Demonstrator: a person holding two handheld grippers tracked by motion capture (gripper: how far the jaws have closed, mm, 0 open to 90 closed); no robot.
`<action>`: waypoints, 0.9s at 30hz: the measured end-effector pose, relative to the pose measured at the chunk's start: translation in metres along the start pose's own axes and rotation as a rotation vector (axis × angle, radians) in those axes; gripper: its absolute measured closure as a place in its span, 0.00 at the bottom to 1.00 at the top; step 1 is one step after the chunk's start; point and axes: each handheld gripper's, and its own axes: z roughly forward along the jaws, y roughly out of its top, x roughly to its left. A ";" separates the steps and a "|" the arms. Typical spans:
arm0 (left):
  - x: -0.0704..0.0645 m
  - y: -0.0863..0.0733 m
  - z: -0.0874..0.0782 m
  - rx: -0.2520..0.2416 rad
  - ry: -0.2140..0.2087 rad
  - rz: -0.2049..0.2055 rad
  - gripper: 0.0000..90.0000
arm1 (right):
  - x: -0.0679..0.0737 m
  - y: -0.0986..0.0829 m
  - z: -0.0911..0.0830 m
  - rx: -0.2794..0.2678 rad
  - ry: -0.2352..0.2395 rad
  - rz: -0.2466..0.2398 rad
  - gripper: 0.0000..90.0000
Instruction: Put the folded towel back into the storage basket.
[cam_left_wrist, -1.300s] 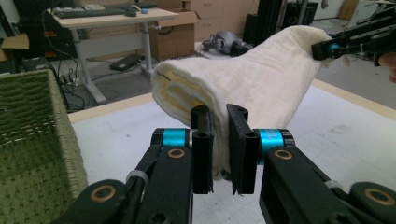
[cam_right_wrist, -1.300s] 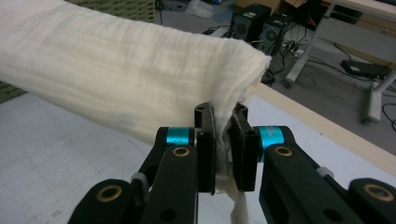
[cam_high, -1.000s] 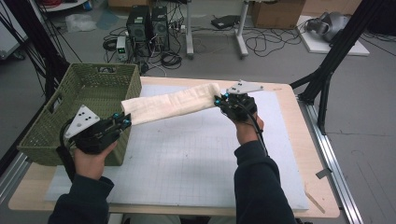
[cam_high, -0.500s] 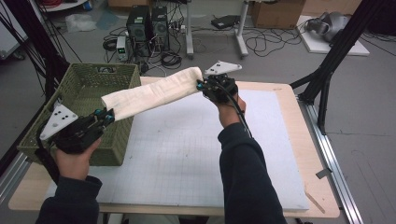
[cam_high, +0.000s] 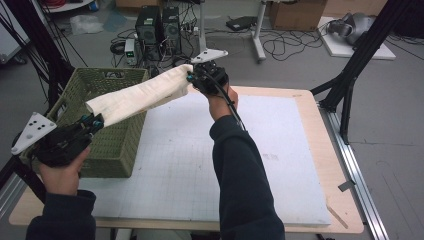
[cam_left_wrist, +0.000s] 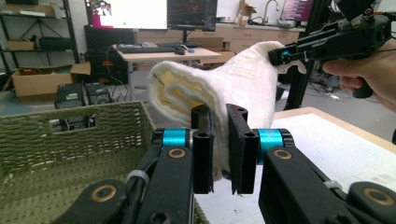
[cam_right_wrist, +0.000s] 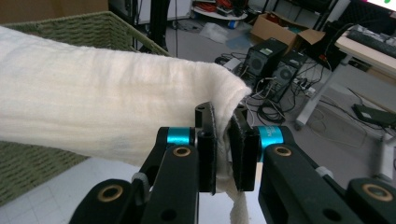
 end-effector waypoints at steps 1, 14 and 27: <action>0.002 0.000 -0.002 -0.004 0.002 -0.007 0.90 | 0.001 0.001 0.002 -0.001 0.003 -0.004 0.92; 0.016 0.002 -0.018 -0.024 0.056 -0.024 0.90 | 0.016 0.029 0.022 -0.032 0.030 -0.023 0.92; 0.047 0.000 -0.044 -0.042 0.138 -0.071 0.90 | 0.045 0.066 0.052 -0.049 0.076 -0.077 0.92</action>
